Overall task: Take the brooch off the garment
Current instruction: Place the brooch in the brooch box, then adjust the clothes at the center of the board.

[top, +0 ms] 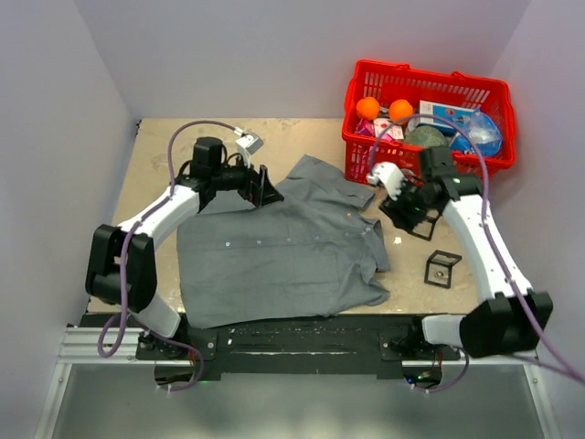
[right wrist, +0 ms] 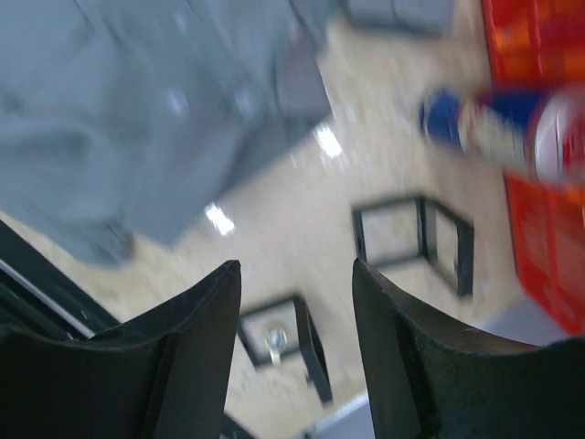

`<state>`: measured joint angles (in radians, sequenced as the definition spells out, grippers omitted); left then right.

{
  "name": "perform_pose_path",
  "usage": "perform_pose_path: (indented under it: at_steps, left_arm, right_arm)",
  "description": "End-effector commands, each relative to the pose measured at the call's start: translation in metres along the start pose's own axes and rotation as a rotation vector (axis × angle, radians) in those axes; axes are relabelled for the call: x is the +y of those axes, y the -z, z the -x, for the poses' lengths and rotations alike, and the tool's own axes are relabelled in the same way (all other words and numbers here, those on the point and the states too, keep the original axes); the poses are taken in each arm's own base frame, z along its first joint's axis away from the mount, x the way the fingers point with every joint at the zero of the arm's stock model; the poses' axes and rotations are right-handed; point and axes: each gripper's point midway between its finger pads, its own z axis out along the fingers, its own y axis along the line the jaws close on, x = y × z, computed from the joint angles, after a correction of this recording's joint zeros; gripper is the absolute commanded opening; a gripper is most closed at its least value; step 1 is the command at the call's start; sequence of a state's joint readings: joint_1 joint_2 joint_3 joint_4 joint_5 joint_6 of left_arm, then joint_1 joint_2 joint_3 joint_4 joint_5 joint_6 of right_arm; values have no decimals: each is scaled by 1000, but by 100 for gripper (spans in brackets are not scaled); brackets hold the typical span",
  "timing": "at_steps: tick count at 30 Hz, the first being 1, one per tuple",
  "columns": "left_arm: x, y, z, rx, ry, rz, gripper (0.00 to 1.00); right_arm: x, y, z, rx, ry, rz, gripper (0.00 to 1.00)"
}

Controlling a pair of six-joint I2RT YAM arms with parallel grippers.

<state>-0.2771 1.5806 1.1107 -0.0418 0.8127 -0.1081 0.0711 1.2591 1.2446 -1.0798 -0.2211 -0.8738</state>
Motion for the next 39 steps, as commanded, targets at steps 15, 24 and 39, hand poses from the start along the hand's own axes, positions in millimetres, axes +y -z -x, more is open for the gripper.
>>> perform_pose_path:
  at_steps: [15, 24, 39]
  left_arm:
    - [69, 26, -168, 544, 108, 269, 100]
    - [117, 115, -242, 918, 103, 533, 99]
    - [49, 81, -33, 336, -216, 153, 100]
  right_arm:
    - [-44, -138, 108, -101, -301, -94, 58]
    - [-16, -157, 90, -61, -343, -20, 61]
    - [24, -142, 224, -396, -154, 190, 44]
